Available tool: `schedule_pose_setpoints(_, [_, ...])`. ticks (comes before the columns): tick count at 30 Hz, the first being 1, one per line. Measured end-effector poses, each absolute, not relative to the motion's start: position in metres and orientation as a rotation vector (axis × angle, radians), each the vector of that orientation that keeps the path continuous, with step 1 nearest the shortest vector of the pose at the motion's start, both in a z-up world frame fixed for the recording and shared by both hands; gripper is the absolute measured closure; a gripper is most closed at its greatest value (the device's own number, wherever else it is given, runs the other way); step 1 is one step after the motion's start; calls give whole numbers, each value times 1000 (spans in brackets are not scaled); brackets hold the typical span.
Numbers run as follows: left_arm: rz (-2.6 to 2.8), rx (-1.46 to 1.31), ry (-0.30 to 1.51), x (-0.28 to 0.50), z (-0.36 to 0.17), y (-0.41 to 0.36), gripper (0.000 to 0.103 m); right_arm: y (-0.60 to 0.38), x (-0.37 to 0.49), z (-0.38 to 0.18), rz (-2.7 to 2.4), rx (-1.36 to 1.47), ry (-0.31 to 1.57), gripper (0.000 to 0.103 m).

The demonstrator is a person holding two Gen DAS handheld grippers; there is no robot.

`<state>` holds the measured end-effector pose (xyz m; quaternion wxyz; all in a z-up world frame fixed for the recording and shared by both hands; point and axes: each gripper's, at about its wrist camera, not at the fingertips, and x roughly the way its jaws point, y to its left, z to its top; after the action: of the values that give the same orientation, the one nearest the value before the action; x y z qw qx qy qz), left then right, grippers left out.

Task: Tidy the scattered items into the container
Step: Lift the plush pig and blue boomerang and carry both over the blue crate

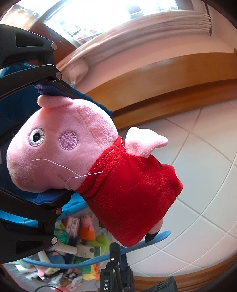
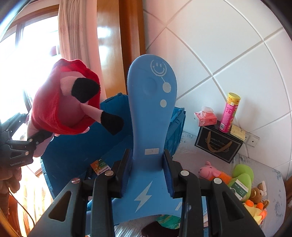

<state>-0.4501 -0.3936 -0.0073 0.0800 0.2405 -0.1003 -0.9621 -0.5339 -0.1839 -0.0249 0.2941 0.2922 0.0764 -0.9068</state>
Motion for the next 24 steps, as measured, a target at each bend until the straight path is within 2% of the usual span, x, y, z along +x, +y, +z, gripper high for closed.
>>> schedule_pose_setpoints(12, [-2825, 731, -189, -452, -15, -468, 22, -263, -539, -20, -2339, 765, 283, 71])
schedule_pose_setpoints(24, [-2790, 733, -145, -455, -25, -508, 21, -313, -546, -28, -2282, 758, 335, 71])
